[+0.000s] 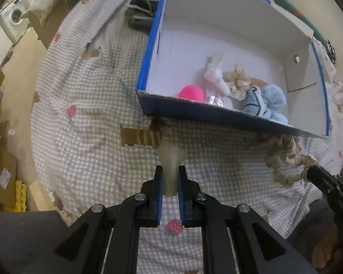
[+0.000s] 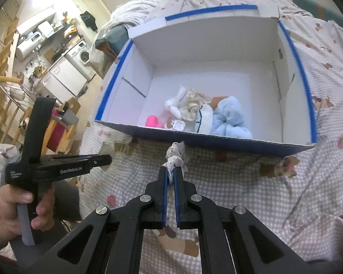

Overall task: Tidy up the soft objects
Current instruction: 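Grasp the tan cardboard piece with the left gripper while the right grasps a scrunchie, then carry the cardboard piece and scrunchie over the box interior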

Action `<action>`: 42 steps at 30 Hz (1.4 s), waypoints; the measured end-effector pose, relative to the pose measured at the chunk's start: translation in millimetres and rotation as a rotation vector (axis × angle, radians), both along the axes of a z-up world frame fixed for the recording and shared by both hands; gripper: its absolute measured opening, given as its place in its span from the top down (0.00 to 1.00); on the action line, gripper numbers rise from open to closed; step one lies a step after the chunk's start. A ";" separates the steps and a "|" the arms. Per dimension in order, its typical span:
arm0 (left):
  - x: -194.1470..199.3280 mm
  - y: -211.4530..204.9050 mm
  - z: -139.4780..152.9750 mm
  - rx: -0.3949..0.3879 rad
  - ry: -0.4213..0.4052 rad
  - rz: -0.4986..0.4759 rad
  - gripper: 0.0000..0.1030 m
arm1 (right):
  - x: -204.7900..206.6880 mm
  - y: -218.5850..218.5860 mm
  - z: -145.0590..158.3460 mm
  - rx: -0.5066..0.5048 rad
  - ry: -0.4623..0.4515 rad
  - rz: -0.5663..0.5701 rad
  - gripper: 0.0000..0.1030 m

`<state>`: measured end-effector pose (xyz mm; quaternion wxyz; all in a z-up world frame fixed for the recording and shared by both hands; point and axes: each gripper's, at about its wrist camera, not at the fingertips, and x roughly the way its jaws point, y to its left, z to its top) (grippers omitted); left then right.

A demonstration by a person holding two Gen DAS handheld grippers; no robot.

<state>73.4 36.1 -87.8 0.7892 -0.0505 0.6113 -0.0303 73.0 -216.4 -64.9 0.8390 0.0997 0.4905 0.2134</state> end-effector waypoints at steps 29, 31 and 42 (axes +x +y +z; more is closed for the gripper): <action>55.6 -46.0 109.3 0.040 -0.312 0.016 0.90 | 51.8 -28.6 102.0 -0.001 -0.256 -0.071 0.93; 62.0 -49.1 111.0 0.037 -0.314 0.011 0.90 | 61.2 -30.4 98.0 0.015 -0.261 -0.085 0.93; 97.9 -76.4 94.2 0.058 -0.300 -0.033 0.89 | 101.9 -30.8 31.4 -0.017 -0.162 -0.126 0.93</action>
